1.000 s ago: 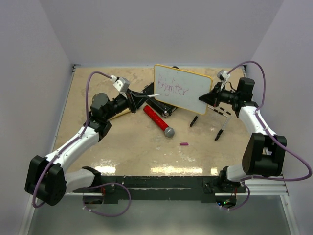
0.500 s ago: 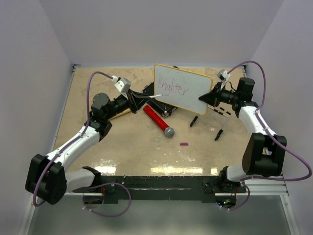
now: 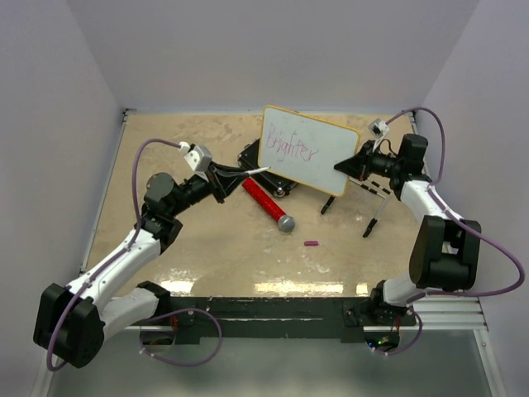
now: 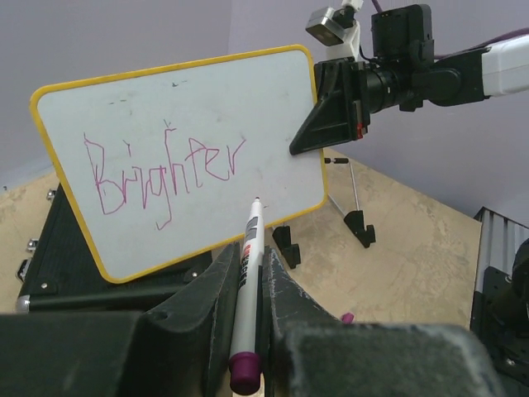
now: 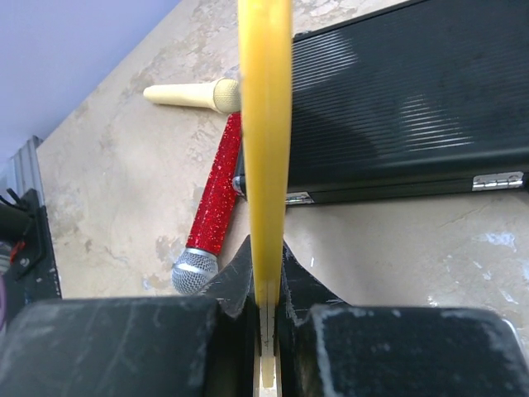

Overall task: Write a sentence on the whiteboard
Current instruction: Write with the whiteboard marker without the cap on the whiteboard.

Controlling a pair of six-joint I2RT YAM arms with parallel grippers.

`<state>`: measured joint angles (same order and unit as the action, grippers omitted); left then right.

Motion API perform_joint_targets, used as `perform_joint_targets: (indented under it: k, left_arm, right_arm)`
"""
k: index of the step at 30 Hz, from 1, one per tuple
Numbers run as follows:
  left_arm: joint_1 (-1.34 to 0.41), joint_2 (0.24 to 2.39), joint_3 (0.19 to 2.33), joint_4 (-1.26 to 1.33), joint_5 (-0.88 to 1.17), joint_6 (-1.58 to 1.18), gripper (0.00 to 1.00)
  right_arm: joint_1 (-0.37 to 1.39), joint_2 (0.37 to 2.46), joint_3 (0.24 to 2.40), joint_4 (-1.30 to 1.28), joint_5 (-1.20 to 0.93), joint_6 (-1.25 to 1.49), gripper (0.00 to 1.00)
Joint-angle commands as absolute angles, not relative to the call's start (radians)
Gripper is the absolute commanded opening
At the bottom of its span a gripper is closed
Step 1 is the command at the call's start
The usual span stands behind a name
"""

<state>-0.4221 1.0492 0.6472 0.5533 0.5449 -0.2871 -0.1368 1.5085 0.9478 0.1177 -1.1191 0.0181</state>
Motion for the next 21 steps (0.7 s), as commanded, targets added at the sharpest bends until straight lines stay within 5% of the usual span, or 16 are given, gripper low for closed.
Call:
perform_joint_targets:
  k: [1, 21]
  left_arm:
    - [-0.426, 1.011, 0.589, 0.660, 0.522, -0.377, 0.00]
    - [-0.748, 1.409, 0.785, 0.851, 0.150, -0.434, 0.00]
  right_arm:
    - [-0.138, 1.532, 0.922, 0.208, -1.117, 0.101, 0.00]
    - [-0.106, 1.442, 0.923, 0.170, -1.080, 0.015, 0.00]
